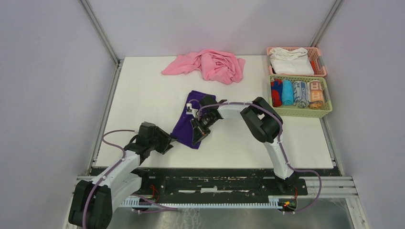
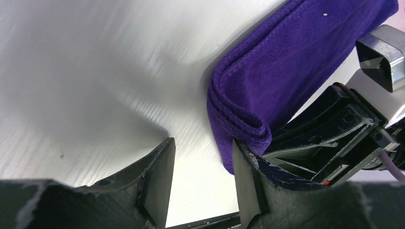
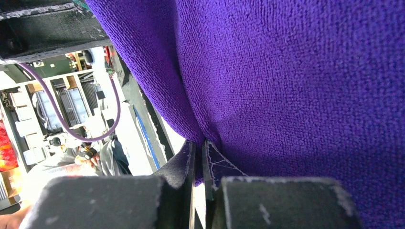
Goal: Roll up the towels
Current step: Roll the towel at the center of the board.
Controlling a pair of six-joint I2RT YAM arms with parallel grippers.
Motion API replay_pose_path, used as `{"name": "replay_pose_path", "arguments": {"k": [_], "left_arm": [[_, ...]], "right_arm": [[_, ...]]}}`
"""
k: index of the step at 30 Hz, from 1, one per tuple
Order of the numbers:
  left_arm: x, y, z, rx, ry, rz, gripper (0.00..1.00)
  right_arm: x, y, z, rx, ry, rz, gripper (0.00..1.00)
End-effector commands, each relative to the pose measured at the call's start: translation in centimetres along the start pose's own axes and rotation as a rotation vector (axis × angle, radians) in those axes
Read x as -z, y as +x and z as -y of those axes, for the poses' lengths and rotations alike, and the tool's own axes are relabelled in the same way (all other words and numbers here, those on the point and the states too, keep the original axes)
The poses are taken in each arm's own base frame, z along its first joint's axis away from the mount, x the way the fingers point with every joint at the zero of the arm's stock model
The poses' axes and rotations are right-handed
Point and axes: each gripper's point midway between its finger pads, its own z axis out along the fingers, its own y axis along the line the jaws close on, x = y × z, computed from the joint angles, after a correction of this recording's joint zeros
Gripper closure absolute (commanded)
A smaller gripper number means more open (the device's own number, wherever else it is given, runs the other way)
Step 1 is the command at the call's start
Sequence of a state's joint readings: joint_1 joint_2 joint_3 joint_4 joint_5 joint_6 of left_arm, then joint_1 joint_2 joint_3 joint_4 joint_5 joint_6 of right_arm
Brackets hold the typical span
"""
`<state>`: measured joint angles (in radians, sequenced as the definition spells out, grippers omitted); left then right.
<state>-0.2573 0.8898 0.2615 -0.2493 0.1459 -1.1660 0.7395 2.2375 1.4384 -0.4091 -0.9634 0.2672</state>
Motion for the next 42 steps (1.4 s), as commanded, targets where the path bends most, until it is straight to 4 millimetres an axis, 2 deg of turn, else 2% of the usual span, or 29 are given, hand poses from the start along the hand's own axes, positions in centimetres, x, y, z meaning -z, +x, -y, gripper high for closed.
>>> {"name": "replay_pose_path", "arguments": {"k": [1,10,14,19,25,30,36,42], "left_arm": [[0.3,-0.9,4.0,0.021,0.128,0.004,0.45],[0.8,-0.9,5.4,0.03,0.179,-0.002,0.44],[0.4,-1.1,5.3,0.035,0.165,0.002,0.45],[-0.5,-1.2,4.5,0.051,0.12,0.005,0.47],[-1.6,-1.7,1.7,0.088,-0.008,0.04,0.51],[-2.2,-1.5,0.1,0.118,-0.068,0.042,0.55],[-2.5,-1.6,-0.7,0.128,-0.105,0.056,0.56],[-2.8,-1.6,-0.8,0.124,-0.125,0.042,0.56]], "right_arm": [[0.1,-0.8,0.6,0.027,0.037,0.014,0.9],[0.2,-1.2,0.5,0.029,0.038,0.017,0.9],[0.2,-1.4,0.4,0.028,0.039,0.017,0.9],[0.3,-1.3,0.5,0.029,0.05,0.015,0.9],[1.0,-1.4,0.2,0.054,0.088,0.022,0.85],[2.7,-1.9,-0.5,0.101,0.174,0.054,0.74],[5.5,-2.5,-1.4,0.222,0.379,0.099,0.58],[7.3,-3.4,-3.2,0.451,0.623,0.168,0.54]]}}
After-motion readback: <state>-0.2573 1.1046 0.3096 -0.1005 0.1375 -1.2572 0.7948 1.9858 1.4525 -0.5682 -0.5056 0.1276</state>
